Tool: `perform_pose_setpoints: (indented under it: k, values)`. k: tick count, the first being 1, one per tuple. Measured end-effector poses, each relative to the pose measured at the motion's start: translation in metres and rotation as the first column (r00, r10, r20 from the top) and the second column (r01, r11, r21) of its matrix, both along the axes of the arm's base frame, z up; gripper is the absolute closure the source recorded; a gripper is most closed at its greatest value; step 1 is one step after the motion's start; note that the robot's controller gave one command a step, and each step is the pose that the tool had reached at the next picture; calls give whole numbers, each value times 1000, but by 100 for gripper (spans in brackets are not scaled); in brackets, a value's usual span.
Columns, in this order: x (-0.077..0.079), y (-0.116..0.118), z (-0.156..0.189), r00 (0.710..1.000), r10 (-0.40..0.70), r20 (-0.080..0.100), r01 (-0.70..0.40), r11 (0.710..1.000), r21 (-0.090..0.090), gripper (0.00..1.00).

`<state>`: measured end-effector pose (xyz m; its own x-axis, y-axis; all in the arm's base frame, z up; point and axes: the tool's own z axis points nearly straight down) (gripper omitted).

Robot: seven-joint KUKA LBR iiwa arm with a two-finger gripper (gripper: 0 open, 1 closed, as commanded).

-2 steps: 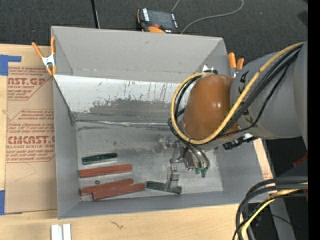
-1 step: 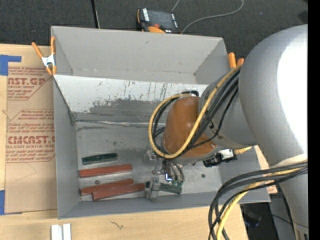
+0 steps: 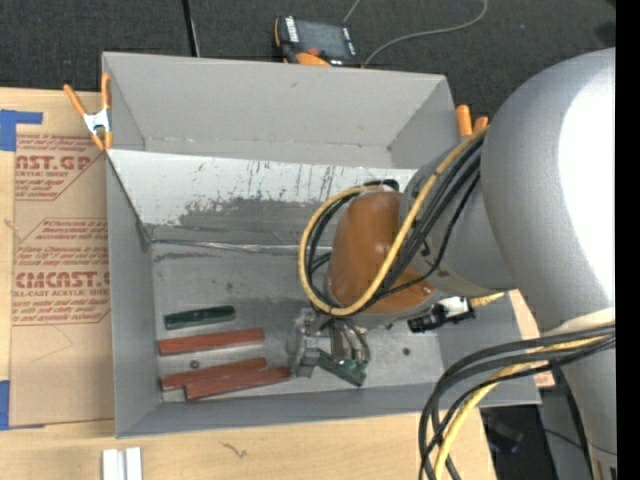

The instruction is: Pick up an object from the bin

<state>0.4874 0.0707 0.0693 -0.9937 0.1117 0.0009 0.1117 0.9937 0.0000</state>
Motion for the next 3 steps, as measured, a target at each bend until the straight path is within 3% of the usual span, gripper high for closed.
perform_pose_setpoints:
  k: [1, 2, 3]
  values:
    - [0, 0, 0, 1000, -1, 2, 1, 1000, 0, 0]
    - [0, 0, 0, 1000, 0, 0, 0, 1000, -1, 100]
    - [0, 0, 0, 1000, -1, 2, 1, 1000, 0, 0]
